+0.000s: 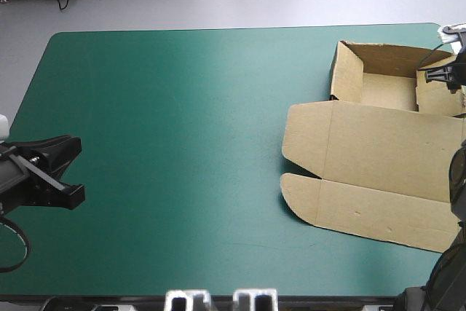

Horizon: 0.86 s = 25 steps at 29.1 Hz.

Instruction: Fold the box

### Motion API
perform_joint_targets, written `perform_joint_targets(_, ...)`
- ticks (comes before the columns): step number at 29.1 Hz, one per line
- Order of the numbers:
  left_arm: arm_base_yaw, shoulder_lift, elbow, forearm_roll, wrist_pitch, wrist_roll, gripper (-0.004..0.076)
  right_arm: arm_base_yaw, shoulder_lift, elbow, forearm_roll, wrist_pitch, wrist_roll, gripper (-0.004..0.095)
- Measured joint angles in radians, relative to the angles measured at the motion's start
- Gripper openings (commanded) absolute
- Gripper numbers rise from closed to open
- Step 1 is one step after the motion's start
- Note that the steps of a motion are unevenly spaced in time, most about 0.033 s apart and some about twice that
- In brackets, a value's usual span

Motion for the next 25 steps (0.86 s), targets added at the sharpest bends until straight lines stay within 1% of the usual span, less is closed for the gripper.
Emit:
perform_joint_targets(4,0.000,0.000,0.000,0.004,0.000,0.000,0.0078,0.000,-0.056,0.000,0.015,0.000,0.019,0.0424)
perform_joint_targets(7,0.000,0.000,0.000,0.008,0.000,0.009,0.0078,0.000,-0.128,0.000,0.056,0.001,0.022,0.0385)
perform_joint_targets(8,0.000,0.000,0.000,0.013,0.000,0.021,0.0078,0.000,-0.157,0.000,0.082,0.002,0.022,0.0352)
perform_joint_targets(10,0.000,0.000,0.000,0.029,0.000,0.052,0.0069,0.000,-0.217,0.000,0.163,0.002,0.023,0.0245)
perform_joint_targets(11,0.000,0.000,0.000,0.041,0.000,0.064,0.0055,0.000,-0.242,0.000,0.211,0.002,0.023,0.0144)
perform_joint_targets(13,0.000,0.000,0.000,0.069,0.000,0.078,0.0021,0.003,-0.308,0.011,0.331,0.002,0.010,0.0002)
perform_joint_targets(14,0.000,0.000,0.000,0.087,0.000,0.082,-0.0001,0.011,-0.339,0.026,0.376,0.001,-0.005,-0.0013)
perform_joint_targets(15,0.000,0.000,0.001,0.105,0.000,0.086,-0.0010,0.025,-0.391,0.061,0.423,0.001,-0.027,-0.0003)
perform_joint_targets(17,0.000,-0.006,0.010,0.134,0.000,0.088,-0.0010,0.069,-0.480,0.141,0.449,0.001,-0.053,-0.0002)
perform_joint_targets(19,0.000,-0.021,0.031,0.155,0.000,0.089,-0.0010,0.116,-0.589,0.259,0.436,0.002,-0.067,-0.0002)
perform_joint_targets(21,0.000,-0.052,0.072,0.169,0.000,0.089,-0.0010,0.156,-0.700,0.395,0.396,0.003,-0.071,-0.0004)
perform_joint_targets(25,0.000,-0.132,0.195,0.182,-0.005,0.089,-0.0010,0.170,-0.889,0.648,0.343,0.002,-0.074,-0.0005)
